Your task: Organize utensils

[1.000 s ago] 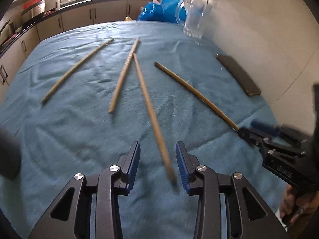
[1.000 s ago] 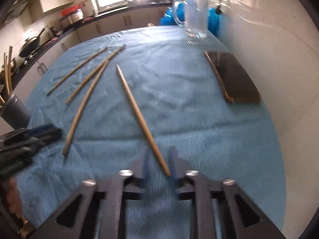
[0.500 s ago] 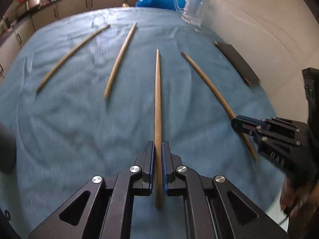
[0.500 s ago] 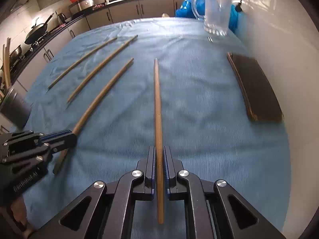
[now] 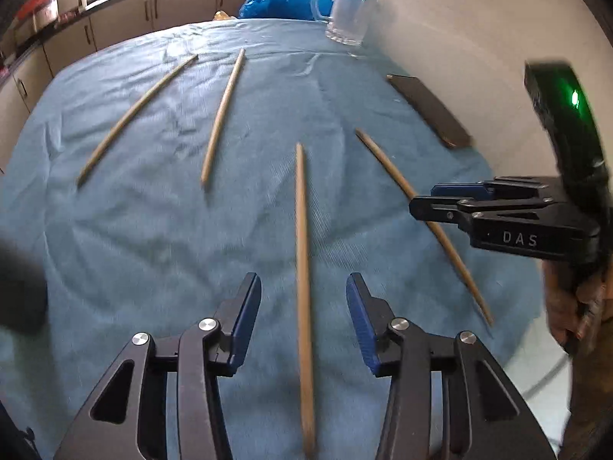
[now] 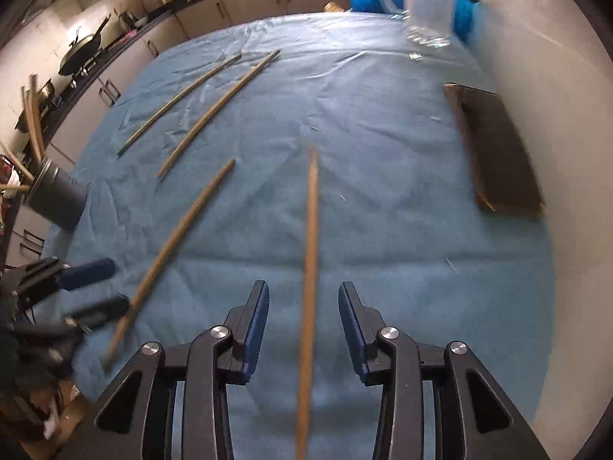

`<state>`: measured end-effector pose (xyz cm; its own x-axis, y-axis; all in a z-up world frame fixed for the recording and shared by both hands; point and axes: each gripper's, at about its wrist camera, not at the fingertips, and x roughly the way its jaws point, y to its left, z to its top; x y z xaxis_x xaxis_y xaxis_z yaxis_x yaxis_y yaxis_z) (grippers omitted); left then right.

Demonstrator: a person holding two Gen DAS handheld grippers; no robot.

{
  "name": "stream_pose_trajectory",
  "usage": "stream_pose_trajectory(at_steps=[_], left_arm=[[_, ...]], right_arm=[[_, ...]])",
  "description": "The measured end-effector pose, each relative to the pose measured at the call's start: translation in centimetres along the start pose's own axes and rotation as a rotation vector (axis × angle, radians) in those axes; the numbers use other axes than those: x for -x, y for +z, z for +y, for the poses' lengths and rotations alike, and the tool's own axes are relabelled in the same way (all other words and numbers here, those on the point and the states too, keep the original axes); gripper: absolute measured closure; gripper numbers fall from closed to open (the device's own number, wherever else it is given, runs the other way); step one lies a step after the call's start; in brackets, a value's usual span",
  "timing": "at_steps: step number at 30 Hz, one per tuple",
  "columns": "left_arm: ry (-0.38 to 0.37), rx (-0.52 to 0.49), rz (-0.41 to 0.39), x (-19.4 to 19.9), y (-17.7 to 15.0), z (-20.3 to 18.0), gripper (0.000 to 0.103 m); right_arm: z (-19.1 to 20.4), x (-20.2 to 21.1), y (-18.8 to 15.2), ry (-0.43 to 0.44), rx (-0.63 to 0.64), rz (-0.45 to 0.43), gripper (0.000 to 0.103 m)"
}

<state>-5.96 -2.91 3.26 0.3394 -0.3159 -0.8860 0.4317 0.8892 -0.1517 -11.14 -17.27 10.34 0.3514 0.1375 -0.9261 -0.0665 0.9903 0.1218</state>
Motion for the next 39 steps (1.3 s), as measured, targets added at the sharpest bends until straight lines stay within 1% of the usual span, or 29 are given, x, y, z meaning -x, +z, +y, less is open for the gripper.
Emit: stream_pose_trajectory(at_steps=[1, 2, 3, 4, 5, 8, 11, 14, 15, 16, 18, 20, 21, 23, 25, 27, 31, 35, 39], left_arm=[[0.021, -0.008, 0.004, -0.6, 0.6, -0.1, 0.061], [0.035, -0.010, 0.016, -1.4, 1.2, -0.1, 0.072], [0.029, -0.005, 0.042, -2.2, 1.8, -0.2, 0.087], [0.020, -0.001, 0.065, -2.7, 2.1, -0.2, 0.091], [0.022, -0.007, 0.058, -2.9, 2.5, -0.3, 0.090], [0.035, -0.016, 0.092, -3.7, 3.7, -0.7, 0.090], [0.044, -0.043, 0.126, -4.2, 4.6, -1.0, 0.090], [0.033, -0.074, 0.171, -4.4, 5.1, -1.1, 0.090], [0.025, -0.069, 0.173, -4.3, 5.1, -0.9, 0.091], [0.021, -0.059, 0.170, -4.2, 5.0, -0.7, 0.095], [0.020, -0.037, 0.142, -3.9, 4.6, -0.1, 0.097], [0.035, -0.010, 0.088, -3.0, 3.6, 0.8, 0.097], [0.025, 0.008, 0.070, -2.5, 3.3, 1.2, 0.097], [-0.024, 0.068, 0.019, -0.4, 2.1, 2.4, 0.097], [-0.058, 0.109, -0.035, 1.8, 1.1, 3.1, 0.097], [-0.069, 0.121, -0.102, 4.3, -0.1, 3.6, 0.097], [-0.037, 0.113, -0.234, 8.8, -2.4, 3.7, 0.097], [-0.022, 0.135, -0.351, 12.8, -4.4, 4.3, 0.097], [-0.020, 0.171, -0.458, 16.4, -5.6, 5.7, 0.097]], right_arm=[[0.1, -0.7, 1.1, -0.012, 0.005, 0.014, 0.063], [0.4, -1.4, 2.2, -0.042, 0.021, 0.030, 0.064], [0.5, -1.9, 2.8, -0.060, 0.035, 0.042, 0.070], [0.6, -2.4, 3.5, -0.078, 0.045, 0.060, 0.074], [0.6, -2.9, 4.2, -0.094, 0.052, 0.080, 0.076], [0.7, -3.8, 6.0, -0.120, 0.073, 0.116, 0.078], [0.6, -4.4, 7.4, -0.117, 0.077, 0.162, 0.077], [0.5, -5.0, 8.8, -0.107, 0.113, 0.229, 0.078], [0.4, -5.1, 9.1, -0.099, 0.115, 0.241, 0.080], [0.2, -5.1, 9.3, -0.095, 0.107, 0.245, 0.085], [0.3, -5.2, 9.5, -0.110, 0.107, 0.226, 0.089], [0.8, -4.9, 8.6, -0.132, 0.139, 0.173, 0.093], [1.0, -4.7, 8.2, -0.137, 0.150, 0.154, 0.094], [1.4, -4.2, 7.1, -0.141, 0.158, 0.112, 0.095], [1.8, -3.4, 6.2, -0.120, 0.159, 0.070, 0.095], [2.3, -2.3, 5.4, -0.087, 0.151, 0.014, 0.095], [3.6, 1.4, 4.0, -0.008, 0.120, -0.126, 0.095], [5.8, 4.3, 2.8, 0.064, 0.090, -0.253, 0.095], [7.8, 6.8, 2.4, 0.114, 0.072, -0.357, 0.095]])
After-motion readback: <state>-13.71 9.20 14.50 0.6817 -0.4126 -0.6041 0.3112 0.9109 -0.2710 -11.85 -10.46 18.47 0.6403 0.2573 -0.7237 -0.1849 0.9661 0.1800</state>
